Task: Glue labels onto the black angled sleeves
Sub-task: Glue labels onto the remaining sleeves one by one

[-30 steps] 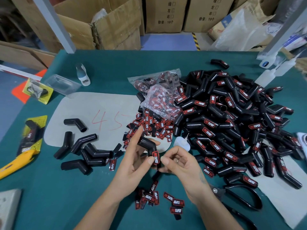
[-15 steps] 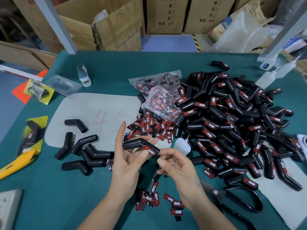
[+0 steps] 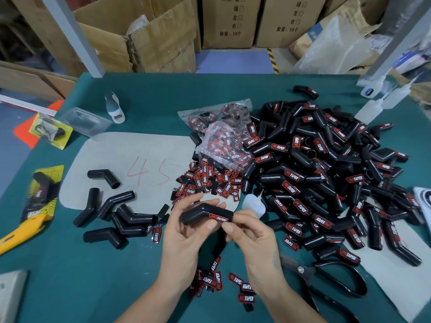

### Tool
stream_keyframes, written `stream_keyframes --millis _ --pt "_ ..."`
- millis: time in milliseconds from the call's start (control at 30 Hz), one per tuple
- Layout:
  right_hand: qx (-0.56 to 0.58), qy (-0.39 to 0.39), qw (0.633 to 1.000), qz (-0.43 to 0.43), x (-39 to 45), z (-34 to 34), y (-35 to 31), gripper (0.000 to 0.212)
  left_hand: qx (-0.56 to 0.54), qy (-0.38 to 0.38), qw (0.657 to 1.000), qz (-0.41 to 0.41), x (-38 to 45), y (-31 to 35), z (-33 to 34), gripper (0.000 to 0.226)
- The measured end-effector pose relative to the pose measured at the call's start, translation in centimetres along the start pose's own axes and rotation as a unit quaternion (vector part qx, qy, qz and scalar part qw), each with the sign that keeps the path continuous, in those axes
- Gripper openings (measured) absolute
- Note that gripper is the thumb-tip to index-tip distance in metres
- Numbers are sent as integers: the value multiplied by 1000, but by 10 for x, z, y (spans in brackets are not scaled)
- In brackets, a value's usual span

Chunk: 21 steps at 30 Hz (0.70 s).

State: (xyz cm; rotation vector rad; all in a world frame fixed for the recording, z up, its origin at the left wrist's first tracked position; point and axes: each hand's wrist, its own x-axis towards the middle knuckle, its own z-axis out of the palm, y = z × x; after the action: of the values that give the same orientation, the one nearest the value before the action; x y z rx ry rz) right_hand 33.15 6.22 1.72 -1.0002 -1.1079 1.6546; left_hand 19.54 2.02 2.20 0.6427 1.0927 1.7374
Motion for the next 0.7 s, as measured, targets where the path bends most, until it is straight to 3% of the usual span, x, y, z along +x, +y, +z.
stream_keyframes --millis 100,233,700 --pt "-6 10 1000 -15 0 -4 -4 37 50 -32 998 -12 1 4 -3 42" --pt "-9 14 1000 -12 2 -7 -8 8 162 -43 986 -6 5 12 -9 31" --pt "-41 -14 999 -12 3 -9 -12 13 167 -45 985 -15 4 15 -6 28"
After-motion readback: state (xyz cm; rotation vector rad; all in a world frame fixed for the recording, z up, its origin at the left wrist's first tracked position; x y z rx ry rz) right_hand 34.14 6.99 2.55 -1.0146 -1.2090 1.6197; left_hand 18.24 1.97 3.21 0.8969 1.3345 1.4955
